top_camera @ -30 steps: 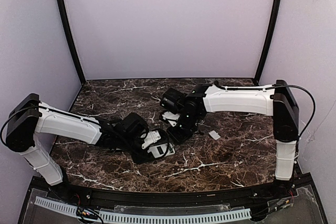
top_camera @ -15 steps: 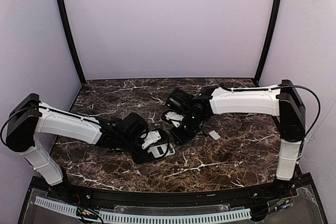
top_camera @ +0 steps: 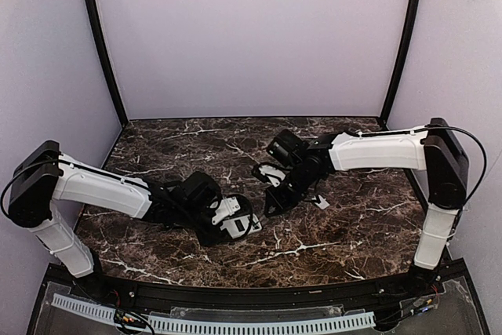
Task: Unload the batteries from the remote control
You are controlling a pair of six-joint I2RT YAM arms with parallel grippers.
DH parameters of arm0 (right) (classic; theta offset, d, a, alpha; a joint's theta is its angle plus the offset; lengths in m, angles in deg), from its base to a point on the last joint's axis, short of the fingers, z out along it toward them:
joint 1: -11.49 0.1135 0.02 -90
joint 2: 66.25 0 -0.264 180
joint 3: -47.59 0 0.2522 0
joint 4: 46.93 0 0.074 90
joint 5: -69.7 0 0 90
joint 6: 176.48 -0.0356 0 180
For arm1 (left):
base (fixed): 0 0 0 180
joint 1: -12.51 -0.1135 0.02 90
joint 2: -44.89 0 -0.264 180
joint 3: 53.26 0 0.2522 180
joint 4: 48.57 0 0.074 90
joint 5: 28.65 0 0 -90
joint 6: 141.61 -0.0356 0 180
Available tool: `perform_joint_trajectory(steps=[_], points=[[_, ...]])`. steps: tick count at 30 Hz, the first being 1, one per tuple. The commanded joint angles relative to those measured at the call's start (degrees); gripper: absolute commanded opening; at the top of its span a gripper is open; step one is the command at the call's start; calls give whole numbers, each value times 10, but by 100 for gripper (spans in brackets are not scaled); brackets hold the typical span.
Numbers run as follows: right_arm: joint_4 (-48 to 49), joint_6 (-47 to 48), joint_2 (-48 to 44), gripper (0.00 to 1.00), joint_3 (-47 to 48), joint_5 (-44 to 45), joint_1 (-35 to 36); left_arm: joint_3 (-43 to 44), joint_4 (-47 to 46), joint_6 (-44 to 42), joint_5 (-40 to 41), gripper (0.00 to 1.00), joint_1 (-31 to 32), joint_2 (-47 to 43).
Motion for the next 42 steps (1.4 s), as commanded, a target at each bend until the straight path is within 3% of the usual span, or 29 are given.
perform_joint_trajectory(steps=[1,17,30,42], points=[[-2,3,5,0,-34,-32,-7,-11,-50,-5,26,0,1,-24],[50,1,-12,0,-84,-74,-27,-22,-55,-30,55,0,4,-41],[121,-7,-38,0,-137,-130,-47,-58,-111,-80,75,0,10,-87],[126,-7,-65,0,-143,-137,-53,-61,-122,-103,76,0,10,-100]])
